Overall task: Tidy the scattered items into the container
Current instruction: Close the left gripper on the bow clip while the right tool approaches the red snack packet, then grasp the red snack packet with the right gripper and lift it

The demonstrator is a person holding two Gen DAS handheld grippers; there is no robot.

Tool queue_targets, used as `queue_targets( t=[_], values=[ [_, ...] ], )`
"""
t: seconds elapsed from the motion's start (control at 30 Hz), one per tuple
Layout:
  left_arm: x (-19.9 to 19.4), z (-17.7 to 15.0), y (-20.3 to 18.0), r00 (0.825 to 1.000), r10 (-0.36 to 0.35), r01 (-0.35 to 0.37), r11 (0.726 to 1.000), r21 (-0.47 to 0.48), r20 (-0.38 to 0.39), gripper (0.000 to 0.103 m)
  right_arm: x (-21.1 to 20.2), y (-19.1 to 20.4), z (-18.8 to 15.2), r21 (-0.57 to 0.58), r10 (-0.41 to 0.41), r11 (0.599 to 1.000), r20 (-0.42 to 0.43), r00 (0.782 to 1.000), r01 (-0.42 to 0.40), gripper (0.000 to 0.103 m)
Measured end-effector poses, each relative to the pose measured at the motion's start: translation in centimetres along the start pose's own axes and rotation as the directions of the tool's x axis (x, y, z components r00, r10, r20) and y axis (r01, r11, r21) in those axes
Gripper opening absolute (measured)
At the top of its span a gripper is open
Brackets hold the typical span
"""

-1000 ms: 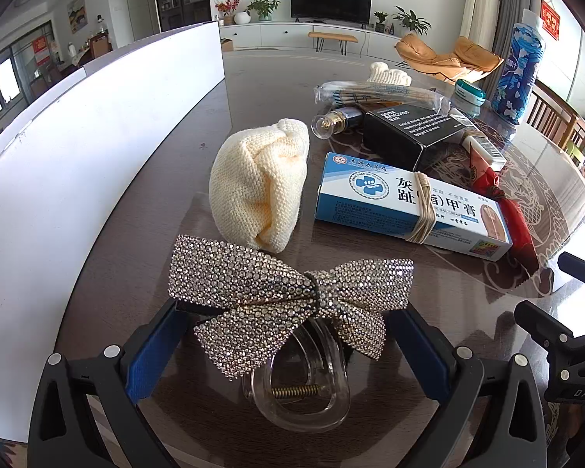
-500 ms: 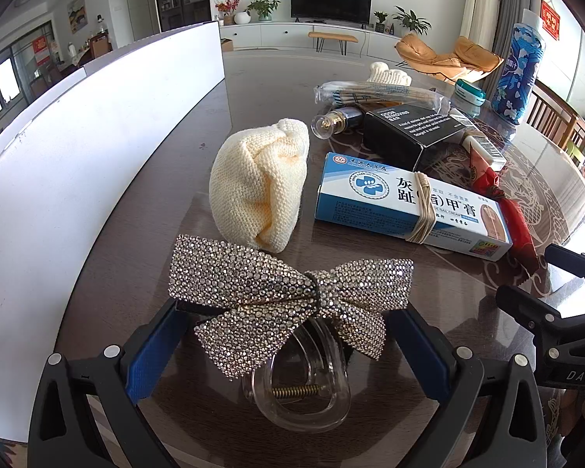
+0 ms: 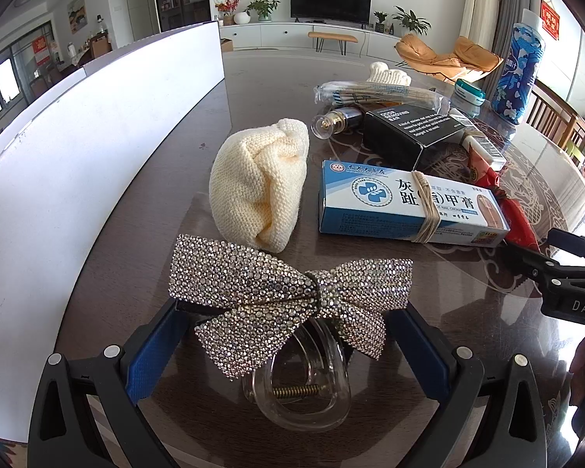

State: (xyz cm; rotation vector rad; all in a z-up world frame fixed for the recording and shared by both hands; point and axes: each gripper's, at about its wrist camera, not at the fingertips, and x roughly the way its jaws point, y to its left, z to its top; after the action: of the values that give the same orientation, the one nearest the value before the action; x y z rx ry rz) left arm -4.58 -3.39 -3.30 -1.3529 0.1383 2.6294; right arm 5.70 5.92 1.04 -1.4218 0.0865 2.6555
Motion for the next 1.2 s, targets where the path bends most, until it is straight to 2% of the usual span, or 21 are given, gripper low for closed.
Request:
queue_targets(
  t=[0.2, 0.37, 0.5, 0.9, 1.0, 1.07, 1.1, 1.17, 1.2],
  values=[
    [0.0, 0.0, 0.0, 1.000, -0.002, 0.002, 1.000, 0.000, 0.000, 0.103, 1.1, 0.9, 1.8, 0.031, -0.022, 0.999, 0.003, 1.000, 0.022, 0.103],
    [0.0, 0.0, 0.0, 1.000, -0.001, 0.001, 1.000, 0.000, 0.000, 0.103, 2.1, 3.9, 3.2, -0.090, 0.058, 0.994, 0.013, 0.998, -0.056, 0.103],
    [0.0, 0.0, 0.0, 1.000, -0.001, 0.001, 1.000, 0.000, 0.000, 0.103, 2.2, 3.7, 3.2, -0.120, 0.086, 0.989, 0.019, 0.996, -0.083, 0.103],
    [0.0, 0.0, 0.0, 1.000, 0.000, 0.000, 1.000, 0.001, 0.001, 0.103, 2.3, 3.8, 3.5, -0.144, 0.102, 0.985, 0.014, 0.995, -0.099, 0.102],
    [0.0, 0.0, 0.0, 1.000, 0.000, 0.000, 1.000, 0.001, 0.000, 0.103, 1.6, 4.2, 3.0, -0.169, 0.124, 0.979, 0.046, 0.991, -0.115, 0.084],
    [0.0, 0.0, 0.0, 1.000, 0.000, 0.000, 1.000, 0.000, 0.000, 0.103, 1.2, 4.6, 2.7, -0.187, 0.139, 0.974, 0.062, 0.988, -0.125, 0.067],
    [0.0, 0.0, 0.0, 1.000, 0.002, -0.002, 1.000, -0.001, -0.001, 0.103, 1.0, 4.8, 2.6, -0.192, 0.144, 0.973, 0.066, 0.987, -0.129, 0.063],
    [-0.1, 0.0, -0.1, 1.000, 0.010, -0.010, 1.000, -0.008, -0.002, 0.103, 0.8, 5.0, 2.4, -0.192, 0.150, 0.972, 0.073, 0.986, -0.133, 0.044],
    [-0.1, 0.0, -0.1, 1.000, 0.012, -0.012, 1.000, -0.009, -0.005, 0.103, 0.6, 4.9, 2.3, -0.188, 0.152, 0.973, 0.077, 0.985, -0.135, 0.039]
  ],
)
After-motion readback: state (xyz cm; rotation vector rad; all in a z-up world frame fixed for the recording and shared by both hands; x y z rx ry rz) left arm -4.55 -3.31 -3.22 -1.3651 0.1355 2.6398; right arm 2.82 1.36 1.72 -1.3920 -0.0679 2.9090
